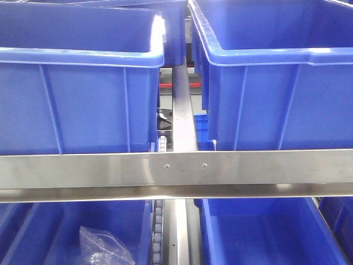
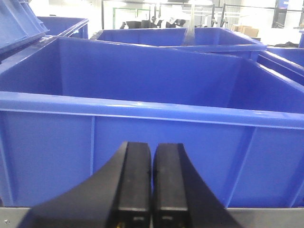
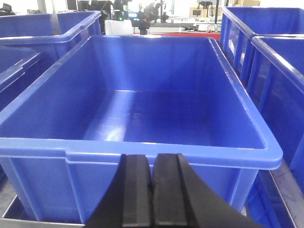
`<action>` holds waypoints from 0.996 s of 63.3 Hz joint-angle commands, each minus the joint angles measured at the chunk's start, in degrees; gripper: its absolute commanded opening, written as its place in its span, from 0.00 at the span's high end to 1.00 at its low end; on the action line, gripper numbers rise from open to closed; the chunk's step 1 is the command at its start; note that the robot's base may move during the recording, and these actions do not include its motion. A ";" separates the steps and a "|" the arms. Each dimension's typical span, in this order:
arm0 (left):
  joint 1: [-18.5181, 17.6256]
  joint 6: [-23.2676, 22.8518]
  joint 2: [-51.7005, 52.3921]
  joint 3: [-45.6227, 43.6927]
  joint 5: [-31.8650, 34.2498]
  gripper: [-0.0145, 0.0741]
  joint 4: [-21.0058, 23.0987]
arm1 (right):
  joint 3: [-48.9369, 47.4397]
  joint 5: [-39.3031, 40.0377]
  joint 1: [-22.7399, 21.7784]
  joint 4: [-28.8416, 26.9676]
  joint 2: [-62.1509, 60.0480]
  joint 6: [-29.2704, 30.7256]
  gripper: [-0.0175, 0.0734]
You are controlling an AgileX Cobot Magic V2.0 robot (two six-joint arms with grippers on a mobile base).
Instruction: Place yellow foam block on left shelf second layer
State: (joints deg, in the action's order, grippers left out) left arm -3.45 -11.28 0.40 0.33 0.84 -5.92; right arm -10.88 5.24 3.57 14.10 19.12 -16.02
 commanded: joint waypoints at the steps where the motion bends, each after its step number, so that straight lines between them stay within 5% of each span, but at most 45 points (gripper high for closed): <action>1: -0.22 -0.26 0.92 1.40 5.14 0.68 0.22 | -0.78 4.69 -0.16 0.19 -0.33 0.28 0.75; 12: -0.22 -0.26 0.92 1.40 5.14 0.68 0.22 | 5.02 7.05 -0.24 -3.26 -2.12 0.68 0.75; 26: -0.22 -0.26 0.92 1.40 5.14 0.68 0.22 | 11.53 6.61 -0.24 -12.41 -12.16 12.61 0.75; 39: -0.22 -0.26 0.92 1.40 5.14 0.68 0.22 | 11.43 -2.75 -0.24 -12.31 -21.16 12.61 0.75; 63: -0.22 -0.26 0.92 1.40 5.14 0.68 0.22 | 11.38 -1.66 -0.24 -12.31 -20.77 12.61 0.75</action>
State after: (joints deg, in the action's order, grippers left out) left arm -3.45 -11.28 0.40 0.33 0.88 -5.92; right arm 1.83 -1.74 3.57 1.80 -0.60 -4.08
